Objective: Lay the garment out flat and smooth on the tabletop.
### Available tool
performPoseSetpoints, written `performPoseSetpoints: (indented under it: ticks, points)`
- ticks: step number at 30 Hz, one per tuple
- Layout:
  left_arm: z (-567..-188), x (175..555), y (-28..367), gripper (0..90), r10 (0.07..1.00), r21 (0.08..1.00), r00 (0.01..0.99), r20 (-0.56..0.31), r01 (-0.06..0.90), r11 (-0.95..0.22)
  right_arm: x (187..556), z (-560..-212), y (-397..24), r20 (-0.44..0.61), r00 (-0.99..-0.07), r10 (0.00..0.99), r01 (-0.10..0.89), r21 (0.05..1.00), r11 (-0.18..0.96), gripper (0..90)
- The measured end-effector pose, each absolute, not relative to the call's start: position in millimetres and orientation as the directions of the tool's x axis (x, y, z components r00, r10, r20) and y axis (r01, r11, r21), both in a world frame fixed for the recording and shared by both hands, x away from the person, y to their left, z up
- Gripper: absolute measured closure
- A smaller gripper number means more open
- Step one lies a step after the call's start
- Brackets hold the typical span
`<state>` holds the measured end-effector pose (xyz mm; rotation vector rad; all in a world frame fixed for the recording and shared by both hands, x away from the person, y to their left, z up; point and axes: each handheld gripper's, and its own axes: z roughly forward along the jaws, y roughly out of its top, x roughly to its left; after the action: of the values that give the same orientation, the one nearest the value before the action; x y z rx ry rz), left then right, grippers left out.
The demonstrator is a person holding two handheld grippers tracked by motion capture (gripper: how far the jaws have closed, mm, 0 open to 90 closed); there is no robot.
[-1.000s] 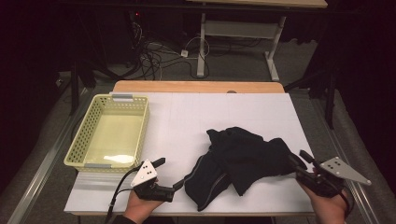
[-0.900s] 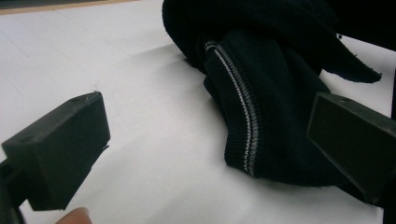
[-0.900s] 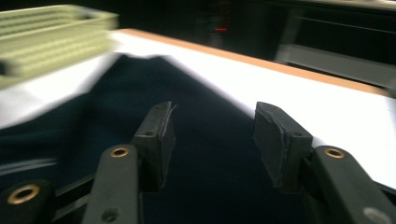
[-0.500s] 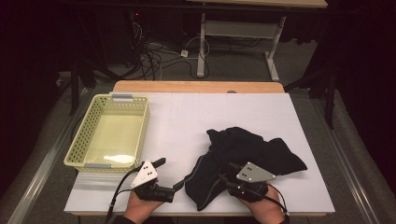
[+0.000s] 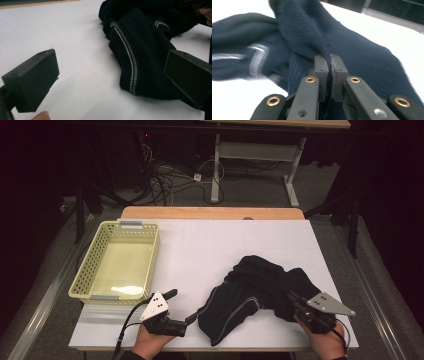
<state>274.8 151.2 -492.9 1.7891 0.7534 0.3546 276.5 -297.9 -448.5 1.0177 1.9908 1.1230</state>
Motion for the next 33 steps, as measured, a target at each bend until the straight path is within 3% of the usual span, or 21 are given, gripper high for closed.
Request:
performPoseSetpoints:
  ticks: [11,15,17,20,23,29,33]
  points:
    - [-492.9,274.8,151.1,0.0,0.646,0.929,0.753,-0.124,0.317,-0.190,259.7,-457.4,-403.6,-0.088,-0.245,0.965,0.408,0.894,0.185,86.3]
    - [-492.8,274.8,150.9,0.7,0.647,0.929,0.753,-0.122,0.316,-0.192,257.1,-464.8,-420.3,-0.081,-0.199,0.977,0.435,0.886,0.162,85.8]
    - [-492.8,274.7,150.9,0.7,0.648,0.929,0.752,-0.121,0.315,-0.193,257.7,-463.5,-417.9,-0.067,-0.214,0.974,0.430,0.889,0.156,77.1]
    - [-492.8,274.6,150.8,0.7,0.649,0.929,0.751,-0.119,0.315,-0.194,257.7,-449.9,-401.8,-0.049,-0.269,0.962,0.381,0.912,0.153,51.5]
    - [-492.8,274.5,150.5,0.7,0.649,0.929,0.751,-0.117,0.313,-0.195,255.4,-430.2,-377.3,-0.060,-0.328,0.943,0.306,0.937,0.167,38.8]
    - [-492.8,274.3,150.1,0.7,0.650,0.929,0.752,-0.115,0.312,-0.197,254.1,-402.5,-313.1,-0.097,-0.500,0.861,0.185,0.959,0.216,36.6]
    - [-492.8,274.2,149.9,0.7,0.650,0.929,0.751,-0.113,0.311,-0.198,264.5,-401.8,-265.6,-0.141,-0.590,0.795,0.166,0.942,0.291,39.9]
